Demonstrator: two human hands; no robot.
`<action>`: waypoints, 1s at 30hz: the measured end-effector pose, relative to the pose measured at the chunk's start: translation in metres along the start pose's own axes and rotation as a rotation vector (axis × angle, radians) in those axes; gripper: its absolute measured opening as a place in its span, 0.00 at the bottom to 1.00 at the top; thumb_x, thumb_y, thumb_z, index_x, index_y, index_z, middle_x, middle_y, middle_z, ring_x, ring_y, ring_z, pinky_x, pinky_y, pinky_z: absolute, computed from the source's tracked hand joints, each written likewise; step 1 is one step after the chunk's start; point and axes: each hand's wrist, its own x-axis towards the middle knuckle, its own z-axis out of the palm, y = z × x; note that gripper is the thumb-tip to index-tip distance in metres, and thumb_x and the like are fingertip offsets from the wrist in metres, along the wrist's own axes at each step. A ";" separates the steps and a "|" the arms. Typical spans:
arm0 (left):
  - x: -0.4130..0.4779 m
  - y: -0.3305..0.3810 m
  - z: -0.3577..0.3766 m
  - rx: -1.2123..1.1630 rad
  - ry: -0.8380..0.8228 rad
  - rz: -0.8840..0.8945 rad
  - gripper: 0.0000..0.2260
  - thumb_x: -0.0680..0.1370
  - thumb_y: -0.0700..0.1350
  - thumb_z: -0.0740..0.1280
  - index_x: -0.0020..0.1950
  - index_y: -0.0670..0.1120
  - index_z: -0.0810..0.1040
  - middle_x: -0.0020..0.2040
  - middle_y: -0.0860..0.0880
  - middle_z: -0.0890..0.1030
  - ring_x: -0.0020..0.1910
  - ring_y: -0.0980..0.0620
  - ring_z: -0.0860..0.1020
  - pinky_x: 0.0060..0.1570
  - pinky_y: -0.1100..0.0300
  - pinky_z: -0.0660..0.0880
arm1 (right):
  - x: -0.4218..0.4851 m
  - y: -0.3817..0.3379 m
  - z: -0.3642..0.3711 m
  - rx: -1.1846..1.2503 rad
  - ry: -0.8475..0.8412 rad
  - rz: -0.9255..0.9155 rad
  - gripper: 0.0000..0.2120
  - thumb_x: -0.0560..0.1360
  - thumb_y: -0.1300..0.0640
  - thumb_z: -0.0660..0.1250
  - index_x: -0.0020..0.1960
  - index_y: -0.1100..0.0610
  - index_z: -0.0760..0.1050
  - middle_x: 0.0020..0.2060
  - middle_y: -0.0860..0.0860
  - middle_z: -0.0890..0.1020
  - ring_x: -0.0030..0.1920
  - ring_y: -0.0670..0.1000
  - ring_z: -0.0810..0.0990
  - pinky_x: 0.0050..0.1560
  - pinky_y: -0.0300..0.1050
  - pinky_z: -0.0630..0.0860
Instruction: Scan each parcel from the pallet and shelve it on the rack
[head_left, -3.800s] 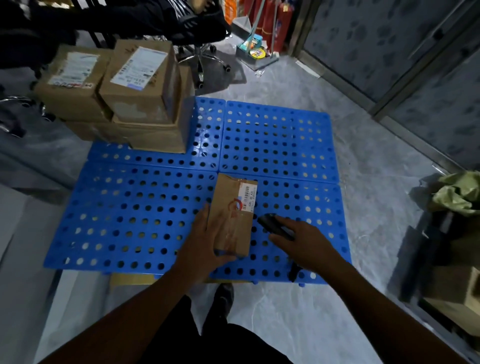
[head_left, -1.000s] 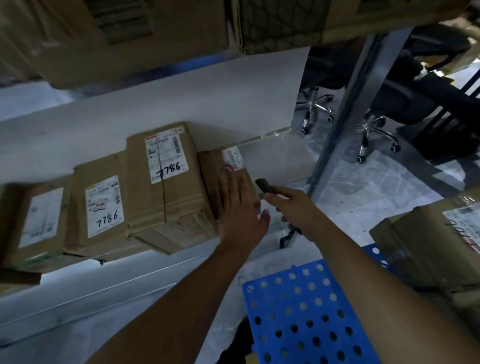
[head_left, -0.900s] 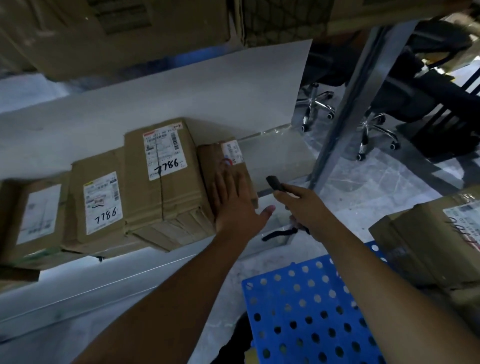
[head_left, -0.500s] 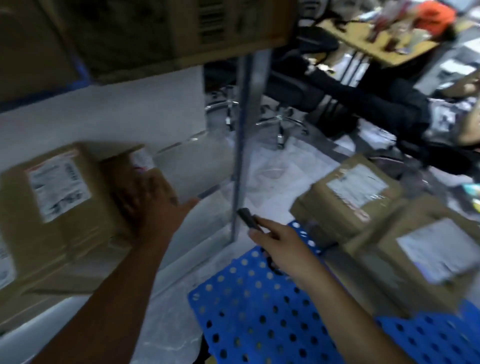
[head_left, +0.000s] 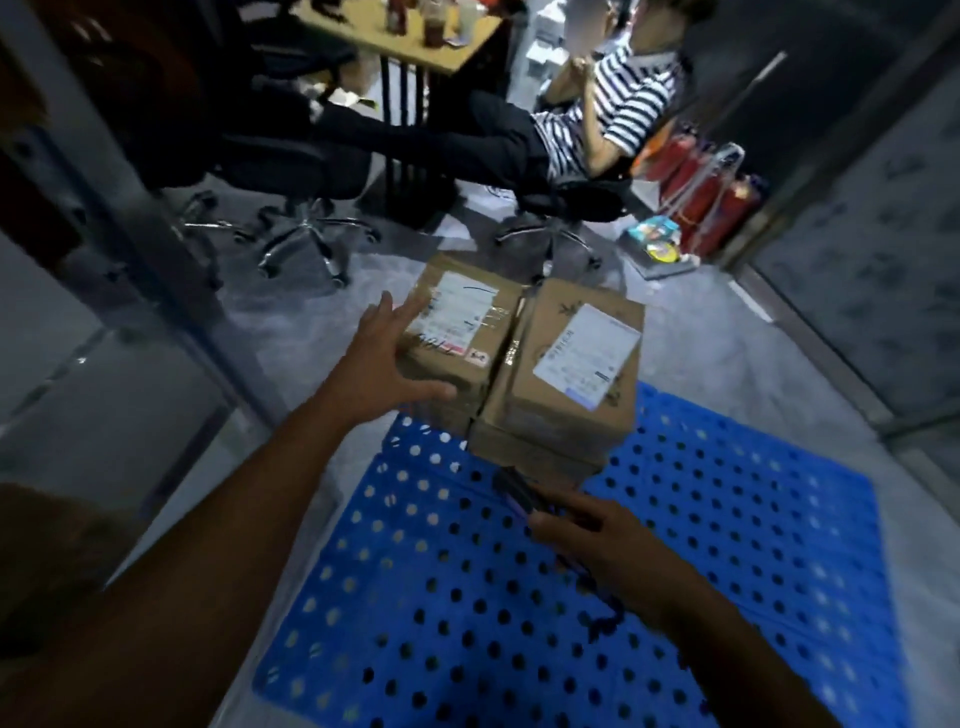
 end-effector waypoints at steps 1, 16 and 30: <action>0.011 -0.002 -0.001 0.023 -0.033 0.004 0.51 0.61 0.60 0.83 0.79 0.66 0.62 0.85 0.46 0.48 0.83 0.47 0.50 0.78 0.47 0.57 | -0.005 0.006 -0.003 0.009 0.025 0.013 0.14 0.69 0.34 0.70 0.53 0.24 0.76 0.44 0.42 0.85 0.42 0.46 0.84 0.40 0.42 0.79; -0.116 -0.012 0.032 -0.057 0.529 0.015 0.38 0.61 0.64 0.80 0.70 0.61 0.75 0.71 0.51 0.71 0.66 0.59 0.73 0.62 0.75 0.71 | -0.075 0.092 -0.012 0.157 0.171 -0.002 0.18 0.71 0.37 0.71 0.61 0.29 0.76 0.42 0.51 0.82 0.38 0.49 0.82 0.37 0.41 0.78; -0.335 0.016 0.230 -0.011 0.327 -0.202 0.41 0.63 0.56 0.83 0.74 0.55 0.72 0.73 0.50 0.63 0.70 0.52 0.70 0.68 0.50 0.75 | -0.142 0.173 -0.024 -0.093 0.075 -0.078 0.24 0.74 0.38 0.69 0.70 0.38 0.73 0.44 0.41 0.80 0.42 0.43 0.81 0.37 0.33 0.73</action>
